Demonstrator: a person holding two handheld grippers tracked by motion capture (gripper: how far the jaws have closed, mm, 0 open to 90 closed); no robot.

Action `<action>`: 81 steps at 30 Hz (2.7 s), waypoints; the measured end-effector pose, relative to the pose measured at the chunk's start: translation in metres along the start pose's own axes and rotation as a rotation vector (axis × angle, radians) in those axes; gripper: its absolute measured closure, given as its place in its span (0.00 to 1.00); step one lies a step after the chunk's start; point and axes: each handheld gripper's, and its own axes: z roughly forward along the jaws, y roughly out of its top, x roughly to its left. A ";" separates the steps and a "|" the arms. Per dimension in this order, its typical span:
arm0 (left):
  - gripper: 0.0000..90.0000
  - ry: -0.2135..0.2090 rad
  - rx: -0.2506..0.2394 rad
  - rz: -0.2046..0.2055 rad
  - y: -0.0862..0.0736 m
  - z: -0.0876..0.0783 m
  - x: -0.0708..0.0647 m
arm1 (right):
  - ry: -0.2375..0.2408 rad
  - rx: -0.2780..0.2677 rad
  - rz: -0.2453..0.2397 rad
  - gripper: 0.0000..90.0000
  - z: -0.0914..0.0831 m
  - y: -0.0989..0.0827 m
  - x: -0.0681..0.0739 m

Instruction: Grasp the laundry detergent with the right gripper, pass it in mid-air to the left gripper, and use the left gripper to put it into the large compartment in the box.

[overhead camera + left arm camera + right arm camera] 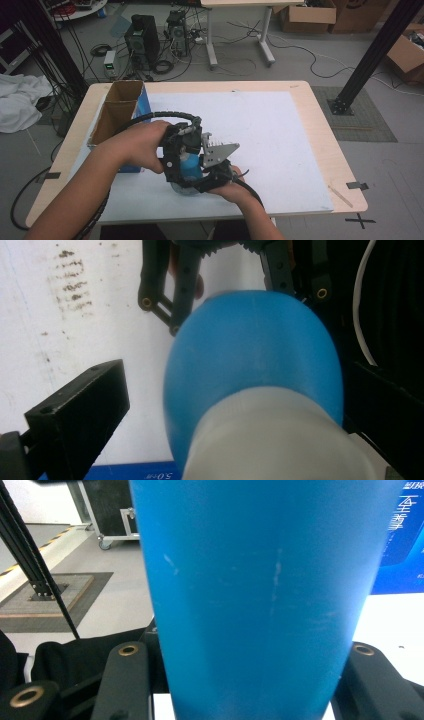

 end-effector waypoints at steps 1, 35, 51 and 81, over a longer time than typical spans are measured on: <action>0.00 0.001 0.003 0.000 0.000 0.001 0.000 | 0.000 0.000 0.000 0.52 0.000 0.000 0.000; 0.30 0.003 0.032 0.011 0.003 0.003 -0.002 | -0.008 -0.018 0.007 0.52 0.000 0.000 0.001; 0.42 0.004 0.052 0.010 0.003 0.001 -0.003 | 0.000 -0.013 0.014 0.52 0.002 0.001 0.001; 0.44 0.032 0.073 0.008 0.011 -0.011 -0.009 | -0.008 -0.034 0.001 0.47 -0.003 0.008 0.003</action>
